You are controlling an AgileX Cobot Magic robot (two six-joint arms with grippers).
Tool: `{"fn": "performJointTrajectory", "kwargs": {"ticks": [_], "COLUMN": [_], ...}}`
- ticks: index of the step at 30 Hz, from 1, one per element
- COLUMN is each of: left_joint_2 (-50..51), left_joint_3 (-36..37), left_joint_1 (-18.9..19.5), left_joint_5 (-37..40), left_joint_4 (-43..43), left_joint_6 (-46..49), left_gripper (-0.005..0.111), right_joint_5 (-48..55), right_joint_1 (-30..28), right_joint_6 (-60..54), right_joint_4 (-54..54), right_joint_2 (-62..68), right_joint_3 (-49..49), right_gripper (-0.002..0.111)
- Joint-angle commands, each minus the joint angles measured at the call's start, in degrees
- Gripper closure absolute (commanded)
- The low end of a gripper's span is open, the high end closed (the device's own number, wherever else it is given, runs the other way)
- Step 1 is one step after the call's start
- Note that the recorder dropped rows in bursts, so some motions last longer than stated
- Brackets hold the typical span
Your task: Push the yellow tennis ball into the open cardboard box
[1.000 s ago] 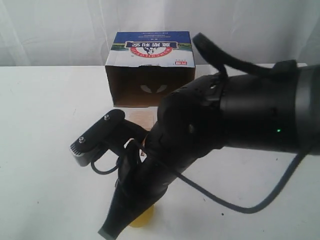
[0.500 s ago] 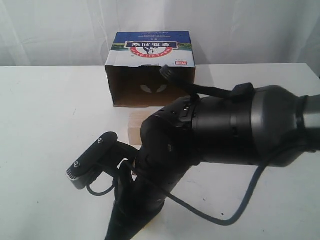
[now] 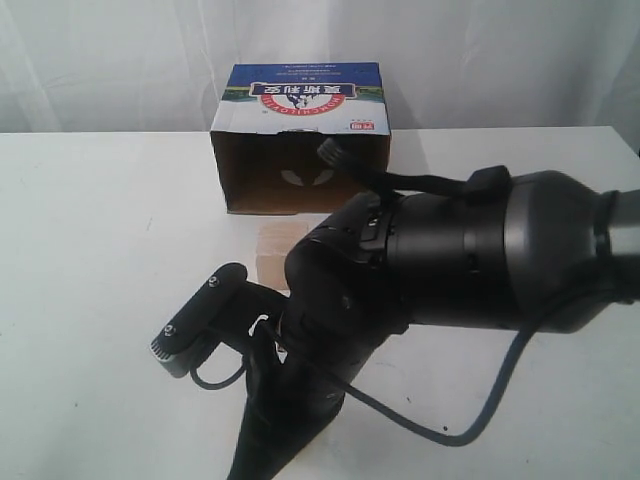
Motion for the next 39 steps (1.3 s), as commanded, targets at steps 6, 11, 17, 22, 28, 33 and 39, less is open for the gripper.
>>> {"fn": "performJointTrajectory", "kwargs": {"ticks": [6, 11, 17, 22, 28, 33, 39], "left_joint_2": [-0.2, -0.2, -0.2, -0.2, -0.2, -0.2, -0.2], "left_joint_3": [0.2, 0.2, 0.2, 0.2, 0.2, 0.2, 0.2], "left_joint_1": [0.3, 0.3, 0.3, 0.3, 0.3, 0.3, 0.3], "left_joint_5": [-0.3, -0.3, -0.3, -0.3, -0.3, -0.3, -0.3], "left_joint_4": [-0.1, -0.1, -0.1, -0.1, -0.1, -0.1, -0.1], "left_joint_6": [-0.2, -0.2, -0.2, -0.2, -0.2, -0.2, -0.2], "left_gripper": [0.107, 0.107, 0.107, 0.107, 0.107, 0.107, 0.107], "right_joint_5": [-5.5, -7.9, -9.4, -9.3, -5.3, -3.4, -3.0], "right_joint_1": [-0.3, -0.3, -0.3, -0.3, -0.3, -0.5, -1.8], "right_joint_6": [0.3, 0.4, 0.4, 0.3, 0.3, 0.3, 1.8], "right_joint_4": [0.4, 0.0, 0.0, -0.1, -1.1, -1.6, -3.1], "right_joint_2": [-3.1, -1.7, 2.3, 4.2, 4.5, 4.5, 4.2], "right_joint_3": [-1.6, -2.5, -2.5, -2.5, -1.9, -0.5, 2.4], "right_gripper": [0.108, 0.108, 0.108, 0.108, 0.108, 0.108, 0.108]}}
